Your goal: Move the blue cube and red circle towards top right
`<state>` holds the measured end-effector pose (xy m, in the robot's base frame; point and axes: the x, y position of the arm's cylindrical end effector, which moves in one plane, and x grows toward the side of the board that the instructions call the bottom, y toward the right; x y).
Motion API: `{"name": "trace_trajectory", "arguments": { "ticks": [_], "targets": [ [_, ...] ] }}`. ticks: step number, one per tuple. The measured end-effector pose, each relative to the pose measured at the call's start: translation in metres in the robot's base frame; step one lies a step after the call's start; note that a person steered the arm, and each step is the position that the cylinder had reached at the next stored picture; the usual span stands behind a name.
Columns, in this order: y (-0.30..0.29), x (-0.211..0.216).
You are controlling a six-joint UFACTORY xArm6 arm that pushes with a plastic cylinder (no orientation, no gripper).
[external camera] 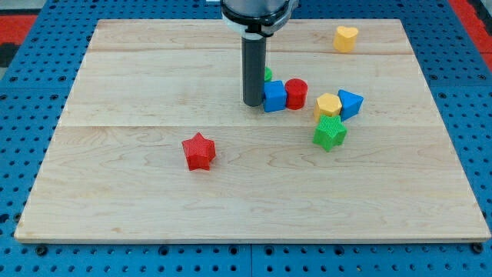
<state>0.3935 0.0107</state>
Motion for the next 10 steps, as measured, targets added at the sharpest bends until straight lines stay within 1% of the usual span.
{"name": "trace_trajectory", "arguments": {
  "ticks": [3,10],
  "targets": [
    [0.027,0.003],
    [0.133,0.007]
  ]
}}
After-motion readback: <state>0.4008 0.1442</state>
